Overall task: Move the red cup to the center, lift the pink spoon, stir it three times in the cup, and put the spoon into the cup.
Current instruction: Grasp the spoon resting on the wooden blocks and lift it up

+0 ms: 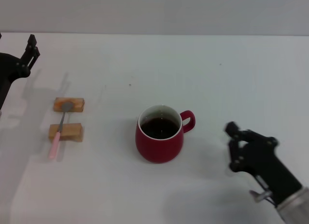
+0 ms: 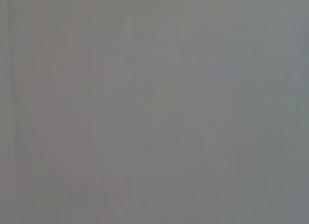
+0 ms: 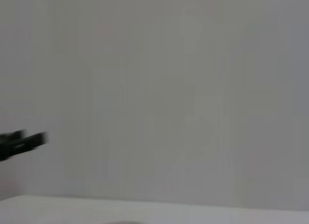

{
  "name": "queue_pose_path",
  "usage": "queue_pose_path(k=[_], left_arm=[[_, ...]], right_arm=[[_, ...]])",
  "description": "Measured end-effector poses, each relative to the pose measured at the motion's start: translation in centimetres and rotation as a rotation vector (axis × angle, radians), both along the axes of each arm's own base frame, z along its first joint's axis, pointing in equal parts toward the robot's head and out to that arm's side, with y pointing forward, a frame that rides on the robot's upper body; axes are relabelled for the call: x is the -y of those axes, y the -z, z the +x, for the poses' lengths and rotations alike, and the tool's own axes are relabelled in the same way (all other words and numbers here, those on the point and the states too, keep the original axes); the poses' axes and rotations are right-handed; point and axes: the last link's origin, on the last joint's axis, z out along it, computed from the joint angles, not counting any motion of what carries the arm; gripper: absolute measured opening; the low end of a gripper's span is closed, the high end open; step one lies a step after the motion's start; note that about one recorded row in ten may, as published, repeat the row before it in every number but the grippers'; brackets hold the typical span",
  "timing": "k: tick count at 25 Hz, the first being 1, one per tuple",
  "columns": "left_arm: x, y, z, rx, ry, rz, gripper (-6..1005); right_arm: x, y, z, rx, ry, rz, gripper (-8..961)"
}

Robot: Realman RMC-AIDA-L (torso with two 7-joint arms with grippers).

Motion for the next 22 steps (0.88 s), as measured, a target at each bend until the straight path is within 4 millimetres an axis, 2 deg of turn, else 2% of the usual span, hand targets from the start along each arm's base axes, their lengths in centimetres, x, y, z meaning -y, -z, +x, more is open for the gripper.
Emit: queue_pose_path(k=[4,12,16,19,22], left_arm=[[0.0,0.1,0.0,-0.001,0.002,-0.005,782],[0.7,0.1,-0.6,0.004,-0.019,-0.003,776],[1.0,0.1,-1.1,0.002,-0.04,-0.005,773],[1.0,0.0,-1.4,-0.001,-0.051,-0.005,771],[0.9,-0.4,-1.6,0.006,-0.062,0.01,769]], right_arm=[[1.8,-2.6,2.2,-0.004,0.073,0.156,0],[4.5,-9.5,7.0,0.082,0.331,0.615,8],[5.7,-12.3,8.9,-0.015,0.442,0.772,15],[6.0,-12.6,9.3,-0.016,0.457,0.788,21],[6.1,-12.7,9.4,-0.003,0.457,0.795,108]])
